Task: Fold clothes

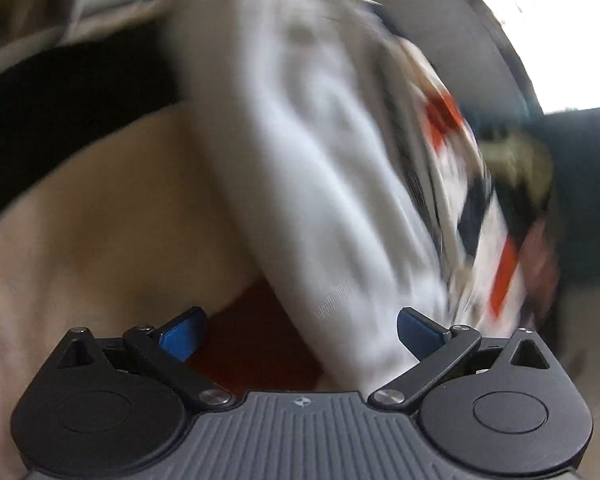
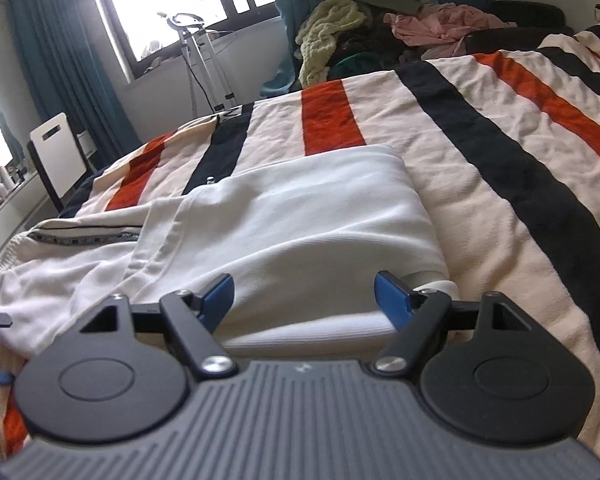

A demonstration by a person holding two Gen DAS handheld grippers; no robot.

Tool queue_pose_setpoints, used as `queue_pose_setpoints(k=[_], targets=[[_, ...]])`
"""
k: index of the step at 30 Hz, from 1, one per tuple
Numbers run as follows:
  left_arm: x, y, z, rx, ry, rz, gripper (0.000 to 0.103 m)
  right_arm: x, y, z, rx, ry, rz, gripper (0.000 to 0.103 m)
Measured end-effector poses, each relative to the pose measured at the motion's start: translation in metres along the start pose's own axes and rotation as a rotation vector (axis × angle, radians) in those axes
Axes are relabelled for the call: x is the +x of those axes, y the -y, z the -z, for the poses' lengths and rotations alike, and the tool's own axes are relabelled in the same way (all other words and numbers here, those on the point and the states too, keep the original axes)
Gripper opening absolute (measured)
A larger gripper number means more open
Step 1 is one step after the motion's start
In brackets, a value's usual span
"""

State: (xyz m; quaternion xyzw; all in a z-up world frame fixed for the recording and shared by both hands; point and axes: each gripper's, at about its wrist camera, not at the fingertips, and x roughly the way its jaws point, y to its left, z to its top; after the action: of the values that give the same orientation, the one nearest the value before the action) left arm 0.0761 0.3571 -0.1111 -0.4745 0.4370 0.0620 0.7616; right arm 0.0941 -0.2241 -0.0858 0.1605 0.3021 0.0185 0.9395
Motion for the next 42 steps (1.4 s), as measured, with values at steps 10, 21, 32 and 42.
queue_pose_setpoints(k=[10,21,32,42], targets=[[-0.007,-0.037,-0.041,-0.225,0.201,0.154,0.091,0.006,-0.006,0.003,-0.032,0.01,0.033,0.079],[-0.008,-0.034,-0.065,-0.103,0.331,0.101,0.061,0.001,-0.009,-0.001,-0.041,0.072,0.078,0.079],[-0.029,0.008,-0.075,0.144,0.596,-0.04,0.009,0.021,-0.019,0.002,-0.149,0.01,0.157,0.081],[-0.072,0.197,0.041,0.651,0.919,-0.015,0.009,-0.011,0.009,-0.02,0.083,0.052,0.036,0.079]])
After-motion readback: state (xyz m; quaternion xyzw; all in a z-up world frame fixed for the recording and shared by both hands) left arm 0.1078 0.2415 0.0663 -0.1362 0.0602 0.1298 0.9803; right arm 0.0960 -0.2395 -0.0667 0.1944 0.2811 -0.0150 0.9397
